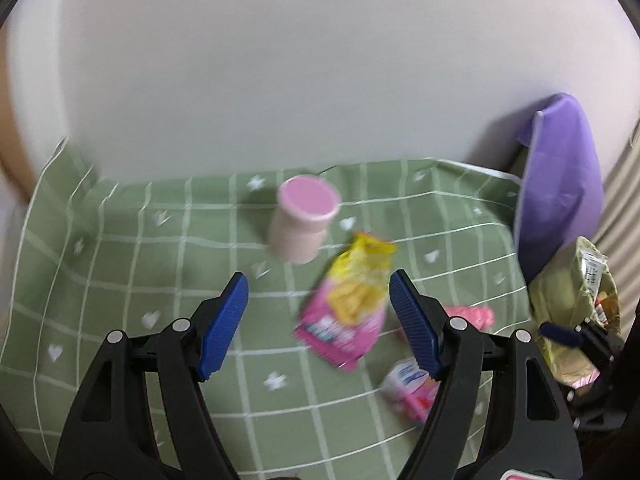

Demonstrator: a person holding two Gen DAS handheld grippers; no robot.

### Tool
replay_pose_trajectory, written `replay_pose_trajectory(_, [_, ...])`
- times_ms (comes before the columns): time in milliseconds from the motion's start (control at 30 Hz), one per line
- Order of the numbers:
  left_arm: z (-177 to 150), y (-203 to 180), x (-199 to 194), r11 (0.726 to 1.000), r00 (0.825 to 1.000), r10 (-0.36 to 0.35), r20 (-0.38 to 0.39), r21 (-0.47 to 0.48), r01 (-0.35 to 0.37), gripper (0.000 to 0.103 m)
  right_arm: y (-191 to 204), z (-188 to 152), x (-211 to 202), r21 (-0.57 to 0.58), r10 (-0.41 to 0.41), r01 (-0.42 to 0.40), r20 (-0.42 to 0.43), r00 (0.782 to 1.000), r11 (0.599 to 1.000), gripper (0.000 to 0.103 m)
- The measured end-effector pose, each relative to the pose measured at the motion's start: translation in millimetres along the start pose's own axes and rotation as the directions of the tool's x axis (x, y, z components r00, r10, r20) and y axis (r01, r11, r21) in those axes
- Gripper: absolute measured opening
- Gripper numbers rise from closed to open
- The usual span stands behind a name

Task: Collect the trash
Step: 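Move both tools back to the table of trash, then grasp the pink juice pouch with the right gripper while the left gripper grasps the potato chip bag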

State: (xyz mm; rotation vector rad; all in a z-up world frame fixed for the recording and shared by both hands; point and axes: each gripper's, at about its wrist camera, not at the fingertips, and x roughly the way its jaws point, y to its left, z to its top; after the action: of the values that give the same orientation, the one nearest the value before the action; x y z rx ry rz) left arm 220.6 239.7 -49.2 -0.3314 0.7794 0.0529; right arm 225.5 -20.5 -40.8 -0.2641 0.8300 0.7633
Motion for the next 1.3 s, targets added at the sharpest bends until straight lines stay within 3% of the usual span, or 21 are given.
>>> replay_pose_trajectory(167, [-14.4,20.6,-4.6,1.000,1.000,0.023,-0.007,-0.020,-0.023,0.069,25.1,-0.2,35.7,0.015,0.099,-0.098,-0.042,0.994,0.995,0.062])
replay_pose_trajectory(367, [-22.9,39.2,-2.0,0.998,0.999,0.021,-0.025,-0.062,-0.022,0.069,37.2,-7.9,68.8,0.038,0.130,-0.126,-0.129,0.983,0.991,0.060])
replay_pose_trajectory(467, [-24.6,46.3,-0.9,0.997,1.000,0.013,-0.023,-0.081,-0.015,0.069,40.3,-10.7,80.0,0.027,0.125,-0.123,-0.167,0.978,0.992,0.049])
replay_pose_trajectory(600, [-24.8,50.5,4.3,0.996,1.000,-0.006,-0.025,-0.090,0.003,0.069,39.7,-10.9,81.1,0.024,0.117,-0.114,-0.181,0.977,0.993,0.022])
replay_pose_trajectory(700, [-26.6,48.4,13.9,0.996,0.999,-0.026,-0.045,-0.083,0.023,0.071,31.0,-12.2,76.2,0.030,0.096,-0.092,-0.180,0.979,0.995,0.017])
replay_pose_trajectory(933, [-26.8,8.9,52.1,0.995,0.987,-0.070,-0.147,0.066,0.080,0.075,5.8,-18.1,58.3,0.061,0.036,-0.026,-0.178,0.983,0.998,0.016])
replay_pose_trajectory(1100, [-31.3,-26.5,75.7,0.963,0.980,-0.001,-0.198,0.262,0.054,0.075,-14.0,-27.1,48.1,0.112,0.010,0.010,-0.174,0.985,0.994,0.016])
replay_pose_trajectory(1300, [-27.7,-37.3,87.1,0.950,0.981,0.040,-0.192,0.312,0.023,0.072,-27.9,-34.6,41.8,0.143,-0.018,0.042,-0.167,0.986,0.989,0.016])
